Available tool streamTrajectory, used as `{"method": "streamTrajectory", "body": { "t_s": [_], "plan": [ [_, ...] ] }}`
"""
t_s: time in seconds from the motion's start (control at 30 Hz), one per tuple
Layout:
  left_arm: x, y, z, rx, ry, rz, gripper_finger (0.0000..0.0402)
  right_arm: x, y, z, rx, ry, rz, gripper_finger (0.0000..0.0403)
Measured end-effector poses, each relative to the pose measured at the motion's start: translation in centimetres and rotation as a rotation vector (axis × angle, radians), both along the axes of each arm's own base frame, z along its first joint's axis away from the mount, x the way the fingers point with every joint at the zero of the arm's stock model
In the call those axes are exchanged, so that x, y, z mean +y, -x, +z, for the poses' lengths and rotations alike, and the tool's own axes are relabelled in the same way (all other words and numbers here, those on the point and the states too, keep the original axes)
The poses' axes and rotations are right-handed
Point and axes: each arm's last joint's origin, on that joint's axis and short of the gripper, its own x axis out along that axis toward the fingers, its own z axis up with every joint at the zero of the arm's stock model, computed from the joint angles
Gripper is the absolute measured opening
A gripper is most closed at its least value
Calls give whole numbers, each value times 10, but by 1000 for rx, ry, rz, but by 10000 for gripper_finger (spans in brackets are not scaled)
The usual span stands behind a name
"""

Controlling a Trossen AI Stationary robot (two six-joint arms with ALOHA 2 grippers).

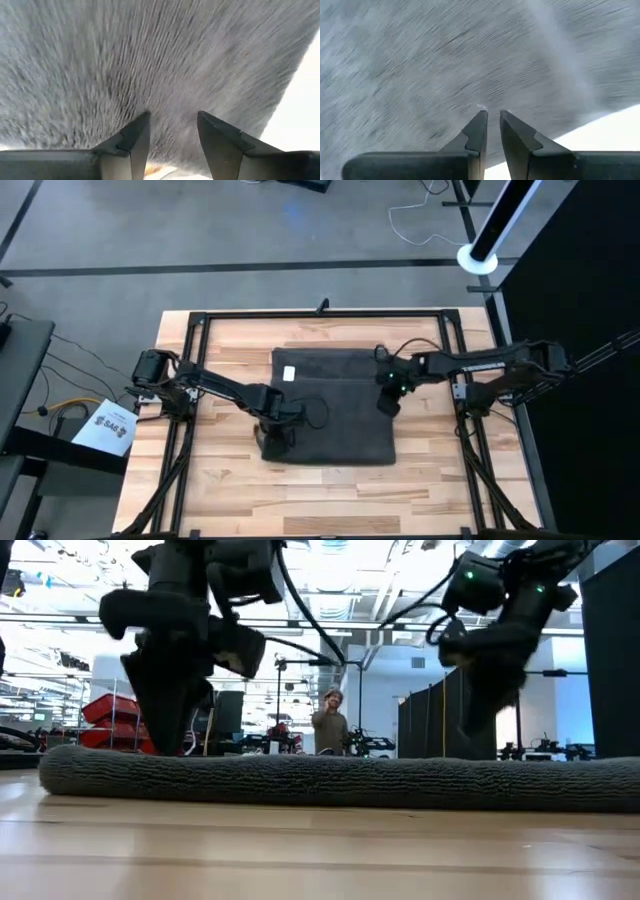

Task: Roll towel
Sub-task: Fold the gray towel

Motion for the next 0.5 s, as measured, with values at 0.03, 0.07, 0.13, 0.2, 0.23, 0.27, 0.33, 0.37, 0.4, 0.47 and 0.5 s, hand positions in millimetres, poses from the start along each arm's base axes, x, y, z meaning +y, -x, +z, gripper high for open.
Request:
{"method": "streamTrajectory", "body": {
  "t_s": [0.03,0.07,0.13,0.2,0.23,0.27,0.33,0.37,0.4,0.47,0.5],
  "plan": [
    [0,0,0,-7,-1,-6,148,-10,1,7,-33,16,-40,42],
    [0,-1,0,-18,0,-14,148,-20,4,11,-52,26,-84,44],
    [-1,-2,0,-29,0,-24,148,-42,12,11,-45,29,-184,48],
    [-1,-3,1,-36,0,-24,148,-62,22,9,-34,11,-256,53],
    [-1,-3,1,-37,0,-23,148,-70,25,7,-45,-6,-269,55],
    [-1,-3,1,-37,0,-21,148,-78,27,5,-53,-27,-283,56],
    [-1,-3,1,-41,0,-16,148,-89,32,-2,-41,-72,-317,57],
    [-1,-3,1,-43,-1,-18,148,-94,32,-5,-39,-85,-328,57],
    [-1,-3,1,-43,-1,-18,148,-97,32,-9,-36,-93,-332,57],
    [-1,-4,1,-54,0,-18,148,-101,29,-18,-22,-110,-315,57],
    [-2,-5,1,-62,2,-17,148,-103,26,-23,-17,-115,-310,57]
  ]
}}
